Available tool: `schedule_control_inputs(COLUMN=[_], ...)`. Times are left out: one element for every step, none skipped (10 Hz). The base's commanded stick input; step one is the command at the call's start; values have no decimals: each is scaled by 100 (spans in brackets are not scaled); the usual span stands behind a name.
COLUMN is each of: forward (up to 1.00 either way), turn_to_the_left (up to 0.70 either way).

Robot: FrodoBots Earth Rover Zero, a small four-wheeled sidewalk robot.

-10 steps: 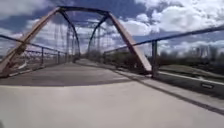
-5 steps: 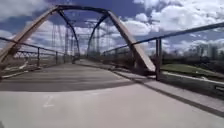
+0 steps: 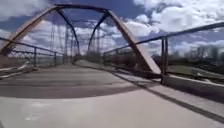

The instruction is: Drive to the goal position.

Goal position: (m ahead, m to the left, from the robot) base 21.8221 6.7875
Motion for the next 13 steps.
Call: schedule_control_inputs(forward=[70,70,70,70,70,70,70,70,70,70,70,70,70], turn_to_the_left=[0,0,0,0,0,16,27,27,27,27,23,6,0])
